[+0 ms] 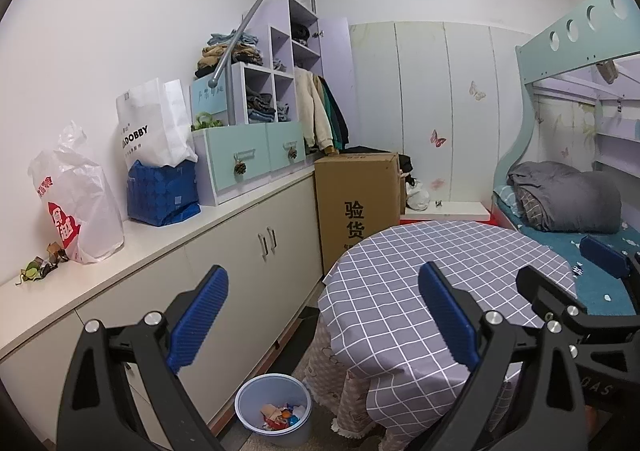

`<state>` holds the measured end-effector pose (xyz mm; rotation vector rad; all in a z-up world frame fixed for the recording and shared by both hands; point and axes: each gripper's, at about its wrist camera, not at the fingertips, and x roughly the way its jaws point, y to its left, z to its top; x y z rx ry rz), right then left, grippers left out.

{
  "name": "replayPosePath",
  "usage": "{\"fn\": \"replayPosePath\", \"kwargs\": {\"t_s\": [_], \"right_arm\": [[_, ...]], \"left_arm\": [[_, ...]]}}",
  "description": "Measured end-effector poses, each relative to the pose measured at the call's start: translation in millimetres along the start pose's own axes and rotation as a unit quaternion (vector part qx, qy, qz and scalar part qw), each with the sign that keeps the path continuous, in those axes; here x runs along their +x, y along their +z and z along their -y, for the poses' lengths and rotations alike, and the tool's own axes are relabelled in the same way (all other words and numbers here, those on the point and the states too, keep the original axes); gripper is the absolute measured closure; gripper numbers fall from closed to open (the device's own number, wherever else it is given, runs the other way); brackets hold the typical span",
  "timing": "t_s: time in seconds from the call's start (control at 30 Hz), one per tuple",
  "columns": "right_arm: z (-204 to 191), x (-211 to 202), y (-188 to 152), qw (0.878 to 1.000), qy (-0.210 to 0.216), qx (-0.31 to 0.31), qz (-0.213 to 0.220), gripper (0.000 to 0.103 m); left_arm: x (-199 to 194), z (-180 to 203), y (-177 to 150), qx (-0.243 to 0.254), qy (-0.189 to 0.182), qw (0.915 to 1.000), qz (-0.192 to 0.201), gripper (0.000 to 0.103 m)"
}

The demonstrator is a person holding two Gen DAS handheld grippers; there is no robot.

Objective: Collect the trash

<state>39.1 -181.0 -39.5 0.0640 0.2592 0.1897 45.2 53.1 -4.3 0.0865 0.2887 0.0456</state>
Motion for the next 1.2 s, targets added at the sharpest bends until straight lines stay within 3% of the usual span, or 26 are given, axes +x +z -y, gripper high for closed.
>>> {"fn": "replayPosePath", "kwargs": {"t_s": [0.57, 1.2], "right_arm": [[18.6, 51.0, 2.7, 0.999, 0.019, 0.019, -0.03, 0.006], [62.7, 92.3, -0.4, 0.996, 0.025, 0.058, -0.06, 0.006]], "left_arm": [[46.4, 7.5, 7.0, 0.022, 0.028, 0.999, -0.026, 0.009], [96.0, 44.7, 10.0, 0.031, 0.027, 0.9971, -0.064, 0.009]]}}
